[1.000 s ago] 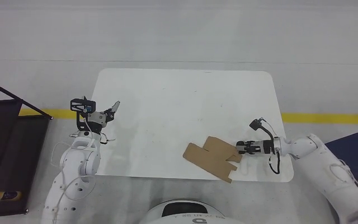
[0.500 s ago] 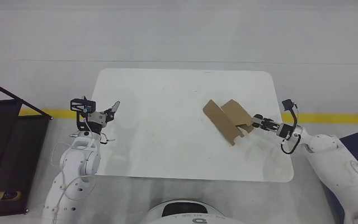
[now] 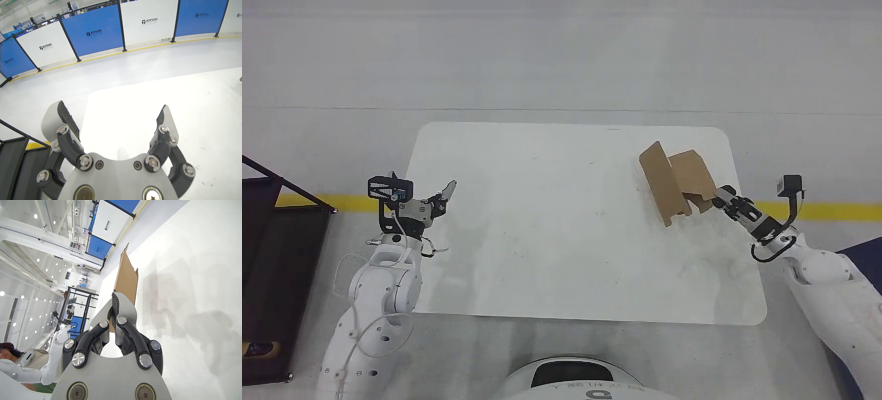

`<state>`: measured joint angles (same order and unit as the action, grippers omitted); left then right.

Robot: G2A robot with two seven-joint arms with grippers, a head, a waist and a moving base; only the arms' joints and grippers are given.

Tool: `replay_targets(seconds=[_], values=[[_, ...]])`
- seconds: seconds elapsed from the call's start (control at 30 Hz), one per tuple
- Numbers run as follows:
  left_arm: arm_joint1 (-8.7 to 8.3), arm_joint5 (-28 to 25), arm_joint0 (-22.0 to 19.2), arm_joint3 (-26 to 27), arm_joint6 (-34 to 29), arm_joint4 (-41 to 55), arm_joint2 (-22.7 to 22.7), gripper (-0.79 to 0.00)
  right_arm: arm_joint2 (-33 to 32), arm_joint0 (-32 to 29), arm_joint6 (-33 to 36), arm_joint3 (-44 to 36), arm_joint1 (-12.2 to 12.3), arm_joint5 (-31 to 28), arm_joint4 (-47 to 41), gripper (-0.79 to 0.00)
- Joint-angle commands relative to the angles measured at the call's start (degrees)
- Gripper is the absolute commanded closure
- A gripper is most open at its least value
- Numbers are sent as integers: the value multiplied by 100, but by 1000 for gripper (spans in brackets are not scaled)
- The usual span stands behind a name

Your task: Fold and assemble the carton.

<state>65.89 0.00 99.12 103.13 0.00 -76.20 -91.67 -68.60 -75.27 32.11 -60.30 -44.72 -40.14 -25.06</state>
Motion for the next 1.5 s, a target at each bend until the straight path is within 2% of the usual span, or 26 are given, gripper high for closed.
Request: replay_targets(seconds=[0.0,0.13,0.23,0.33,0.43,0.57,0.67,0.8,1.2,1.27,1.4,1.47], values=[[0,0,0,0,0,0,0,-785,0,0,0,0,0,0,0,0],[0,0,0,0,0,0,0,-785,0,0,0,0,0,0,0,0],[63,-80,-76,-10,-124,930,148,-785,35,-41,-80,-101,-32,54,-112,0],[134,-270,-267,42,-187,1699,492,-785,153,-106,-256,-409,-160,-100,-830,0],[198,-558,-506,37,-321,2434,854,-785,290,-21,-378,-479,-266,-167,-964,0],[311,-953,-961,-187,-806,3943,1405,-785,519,42,-387,-651,-425,-300,-1381,0],[385,-1145,-1352,-355,-1217,4660,1828,-785,600,111,-299,-693,-505,-427,-1499,0],[414,-1024,-1700,-191,-1333,3979,2167,-785,639,184,-90,-702,-577,-440,-1644,0],[423,-962,-1664,-232,-1283,4149,2148,-785,621,207,-60,-685,-590,-419,-1636,0],[445,-840,-1628,-408,-1224,4636,2087,-785,621,207,-60,-685,-590,-419,-1636,0],[593,-584,-1665,-1018,-1356,7366,2096,-785,730,101,116,-999,-690,-492,-2354,0],[641,-474,-1814,-1334,-1582,8135,2140,-785,816,122,269,-1054,-767,-586,-2763,0]])
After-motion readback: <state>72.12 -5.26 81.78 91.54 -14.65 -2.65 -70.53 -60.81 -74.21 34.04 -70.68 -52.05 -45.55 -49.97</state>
